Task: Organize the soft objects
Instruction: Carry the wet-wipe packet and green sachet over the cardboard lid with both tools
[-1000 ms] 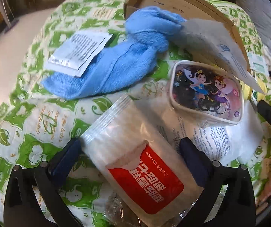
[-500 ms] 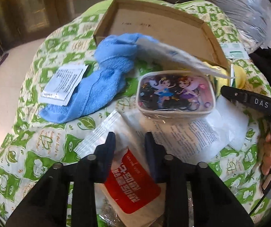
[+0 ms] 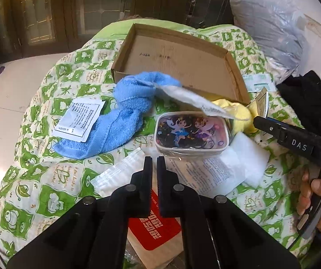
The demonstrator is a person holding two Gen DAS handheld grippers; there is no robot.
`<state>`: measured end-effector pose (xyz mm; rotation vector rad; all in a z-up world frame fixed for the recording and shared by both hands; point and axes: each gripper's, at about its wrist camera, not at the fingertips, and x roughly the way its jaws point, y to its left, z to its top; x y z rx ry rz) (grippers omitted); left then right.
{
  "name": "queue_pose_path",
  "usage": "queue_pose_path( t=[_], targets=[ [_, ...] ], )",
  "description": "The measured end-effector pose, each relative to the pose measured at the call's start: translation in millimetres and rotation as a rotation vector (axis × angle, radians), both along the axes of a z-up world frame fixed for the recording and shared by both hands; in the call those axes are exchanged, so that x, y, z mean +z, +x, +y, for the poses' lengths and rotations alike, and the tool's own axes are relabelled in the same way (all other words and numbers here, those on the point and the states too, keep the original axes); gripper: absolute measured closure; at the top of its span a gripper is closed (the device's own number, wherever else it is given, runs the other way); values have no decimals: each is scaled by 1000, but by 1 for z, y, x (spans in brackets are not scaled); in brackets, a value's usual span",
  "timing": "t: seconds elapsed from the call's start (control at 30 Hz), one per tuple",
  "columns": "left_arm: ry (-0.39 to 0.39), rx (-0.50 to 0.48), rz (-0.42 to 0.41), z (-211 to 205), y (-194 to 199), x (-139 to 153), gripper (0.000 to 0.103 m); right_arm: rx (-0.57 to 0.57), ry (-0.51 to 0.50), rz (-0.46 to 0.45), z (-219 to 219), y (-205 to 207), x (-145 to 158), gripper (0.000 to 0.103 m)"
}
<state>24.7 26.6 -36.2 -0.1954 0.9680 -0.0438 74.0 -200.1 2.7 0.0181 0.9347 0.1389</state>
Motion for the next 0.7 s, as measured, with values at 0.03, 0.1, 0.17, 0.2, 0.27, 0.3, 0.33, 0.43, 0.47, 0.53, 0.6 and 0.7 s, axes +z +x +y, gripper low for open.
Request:
queue_pose_path(
  t=[0.03,0.1,0.17,0.2,0.27,0.3,0.33,0.43,0.47,0.53,0.6,0.7],
  targets=[
    [-21,-4,8,3,0,1,101,3,0,-5,1,-2,3,65],
    [-107,-26,73,9,4,-1,101,4,4,-11,0,-6,6,65],
    [-167,20,106,20,2,-4,92,3,10,-10,-1,-9,7,65],
    [-160,35,119,21,1,-6,67,2,14,-9,-1,-10,7,65],
    [-126,89,154,22,-3,-11,22,2,21,-3,-1,-9,5,65],
    [-135,97,145,22,-7,-13,21,3,25,2,-1,-8,4,65],
    [-138,97,148,21,-9,-14,21,6,30,7,0,-7,3,65],
    [-98,79,189,9,-10,-21,21,7,34,13,0,-4,1,65],
    [-85,74,198,8,-10,-24,21,7,37,17,0,-4,0,65],
    [-26,58,245,-3,-9,-34,21,6,46,23,-1,-3,-2,65],
    [29,41,290,-11,-9,-46,22,3,48,26,-1,-3,-4,65],
    [18,49,293,-8,-12,-46,51,5,45,23,-1,-3,-4,65]
  ],
)
